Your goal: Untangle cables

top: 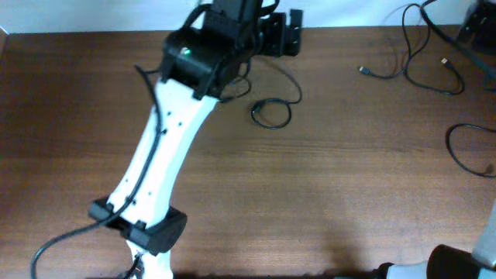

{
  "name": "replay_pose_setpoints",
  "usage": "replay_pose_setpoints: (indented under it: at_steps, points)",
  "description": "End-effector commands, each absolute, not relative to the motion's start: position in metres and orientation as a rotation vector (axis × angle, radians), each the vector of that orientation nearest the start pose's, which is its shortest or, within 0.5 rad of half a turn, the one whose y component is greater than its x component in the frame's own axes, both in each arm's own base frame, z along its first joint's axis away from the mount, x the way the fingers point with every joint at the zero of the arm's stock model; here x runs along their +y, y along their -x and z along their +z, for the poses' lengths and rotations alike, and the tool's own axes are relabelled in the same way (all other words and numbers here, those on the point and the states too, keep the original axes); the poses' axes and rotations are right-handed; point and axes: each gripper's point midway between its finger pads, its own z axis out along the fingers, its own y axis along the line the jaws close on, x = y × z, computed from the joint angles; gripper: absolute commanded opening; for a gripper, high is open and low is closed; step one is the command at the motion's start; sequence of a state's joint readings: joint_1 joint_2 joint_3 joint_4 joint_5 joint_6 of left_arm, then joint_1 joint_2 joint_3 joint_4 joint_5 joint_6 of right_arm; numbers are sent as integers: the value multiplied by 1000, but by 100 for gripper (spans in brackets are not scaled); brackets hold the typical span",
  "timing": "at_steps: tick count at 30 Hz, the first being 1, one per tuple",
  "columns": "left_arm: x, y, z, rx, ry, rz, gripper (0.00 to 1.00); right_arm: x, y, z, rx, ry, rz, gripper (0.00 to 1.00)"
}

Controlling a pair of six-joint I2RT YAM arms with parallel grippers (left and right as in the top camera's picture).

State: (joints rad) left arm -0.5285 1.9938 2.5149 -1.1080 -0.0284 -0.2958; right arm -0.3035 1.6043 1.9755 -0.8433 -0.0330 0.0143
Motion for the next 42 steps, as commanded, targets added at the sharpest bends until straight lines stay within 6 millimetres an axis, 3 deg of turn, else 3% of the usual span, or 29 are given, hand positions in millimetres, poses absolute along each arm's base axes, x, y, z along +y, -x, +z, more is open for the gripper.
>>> replay_pose_setpoints:
  at_steps: [1, 4, 5, 7, 9, 13, 14, 19, 20, 24, 27, 29, 30, 31, 32, 33, 35, 36, 37, 38, 41, 42]
  points:
    - [-194, -427, 435, 2110, -122, -158, 99, -100, -452, 398, 2059, -225, -68, 99]
    - [-168, -412, 410, 2223, -49, -15, 99, -43, -460, 342, 2246, -335, 125, 81]
    - [-158, -413, 412, 2212, -8, 38, 99, -13, -461, 314, 2336, -425, 207, 80]
    - [-154, -409, 415, 2209, -2, 49, 99, 20, -461, 268, 2448, -650, 303, 80]
    - [-152, -407, 412, 2225, -6, 61, 99, 48, -463, 210, 2549, -881, 342, 80]
    - [-147, -405, 408, 2245, -5, 79, 99, 96, -458, 118, 2723, -1057, 283, 80]
    - [-146, -404, 407, 2251, -6, 83, 99, 115, -459, 96, 2767, -1028, 274, 79]
    - [-143, -399, 401, 2280, -16, 102, 99, 165, -454, 51, 2771, -1053, 267, 79]
    - [-142, -397, 399, 2291, -21, 111, 99, 167, -450, 39, 2780, -1040, 243, 77]
    - [-140, -394, 396, 2307, -26, 122, 99, 151, -448, 29, 2759, -1045, 114, 77]
    - [-140, -393, 395, 2313, -30, 121, 99, 149, -442, 3, 2770, -1049, 100, 75]
    - [-140, -393, 395, 2316, -31, 123, 99, 148, -437, -10, 2773, -1050, 103, 62]
    - [-140, -393, 395, 2317, -32, 124, 99, 146, -433, -15, 2779, -1054, 94, 4]
    - [-140, -393, 394, 2318, -32, 125, 99, 146, -434, -16, 2779, -1044, 97, 4]
    - [-140, -393, 395, 2317, -31, 124, 99, 152, -441, -8, 2802, -915, 146, 4]
    - [-140, -393, 395, 2316, -31, 126, 99, 157, -452, 15, 2806, -742, 180, 4]
    - [-137, -398, 398, 2297, -13, 123, 99, 152, -480, 114, 2663, -363, 140, 4]
    - [-135, -402, 401, 2281, 4, 111, 99, 148, -485, 165, 2587, -176, 103, 4]
    - [-137, -408, 405, 2266, 18, 51, 100, 143, -480, 223, 2500, -38, 91, 4]
    - [-143, -413, 408, 2256, 18, -13, 100, 136, -472, 264, 2440, 15, 92, 4]
    - [-147, -431, 426, 2172, 118, -175, 99, 101, -434, 346, 2333, 101, 61, 4]
    - [-156, -435, 433, 2144, 100, -241, 99, 92, -422, 363, 2303, 110, 50, 4]
